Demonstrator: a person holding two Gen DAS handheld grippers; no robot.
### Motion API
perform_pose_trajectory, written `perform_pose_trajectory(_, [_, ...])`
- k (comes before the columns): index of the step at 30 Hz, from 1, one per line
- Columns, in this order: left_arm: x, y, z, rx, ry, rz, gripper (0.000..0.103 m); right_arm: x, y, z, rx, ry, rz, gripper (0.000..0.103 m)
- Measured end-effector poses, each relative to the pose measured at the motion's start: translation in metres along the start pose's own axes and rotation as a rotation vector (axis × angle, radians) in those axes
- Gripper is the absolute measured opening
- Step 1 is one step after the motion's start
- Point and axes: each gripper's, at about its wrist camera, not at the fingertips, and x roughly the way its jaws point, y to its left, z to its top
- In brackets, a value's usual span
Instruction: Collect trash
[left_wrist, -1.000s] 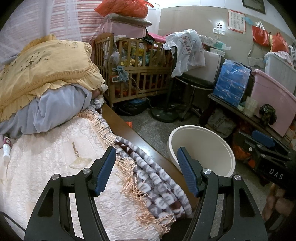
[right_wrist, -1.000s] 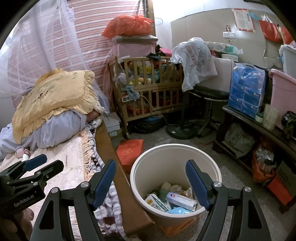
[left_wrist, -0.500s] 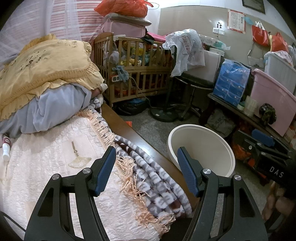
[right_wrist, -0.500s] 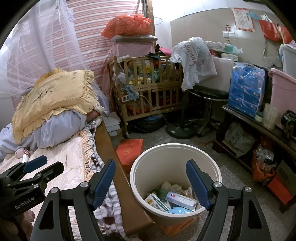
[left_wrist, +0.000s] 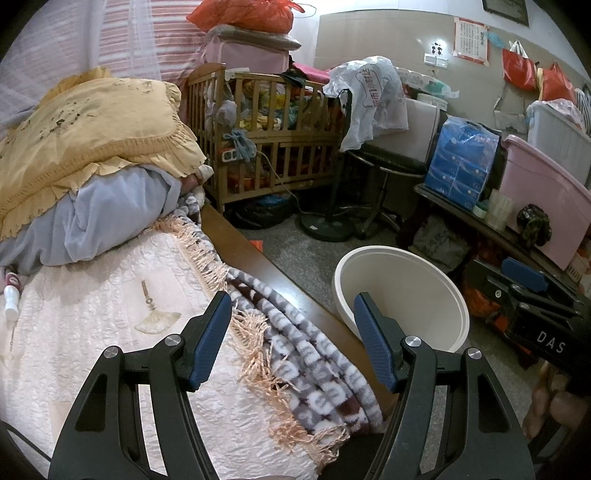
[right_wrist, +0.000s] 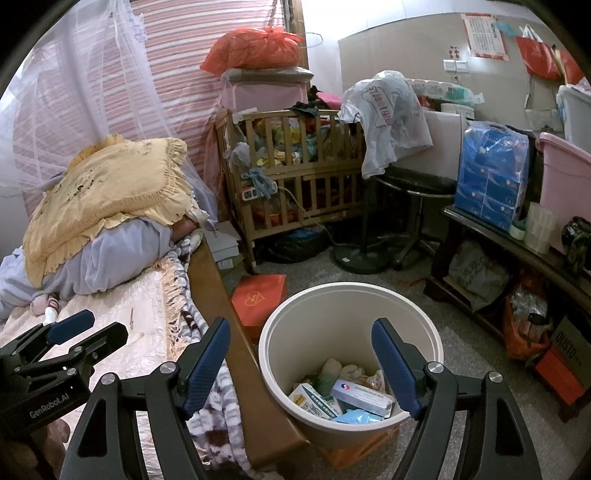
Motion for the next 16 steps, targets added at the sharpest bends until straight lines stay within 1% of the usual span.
perform_pose_trajectory(11, [0.0,0.0,-0.002,0.001,0.001,-0.001,0.068,0.0,0.001,-0.001,0.0,0.002,0.003,0.077])
perform_pose_trajectory(16, [-0.002,0.006,-0.012,-0.014,0.002,0.001,0.068,0.002,0.01,-0.01,-0.018,0.018,0.019,0.077])
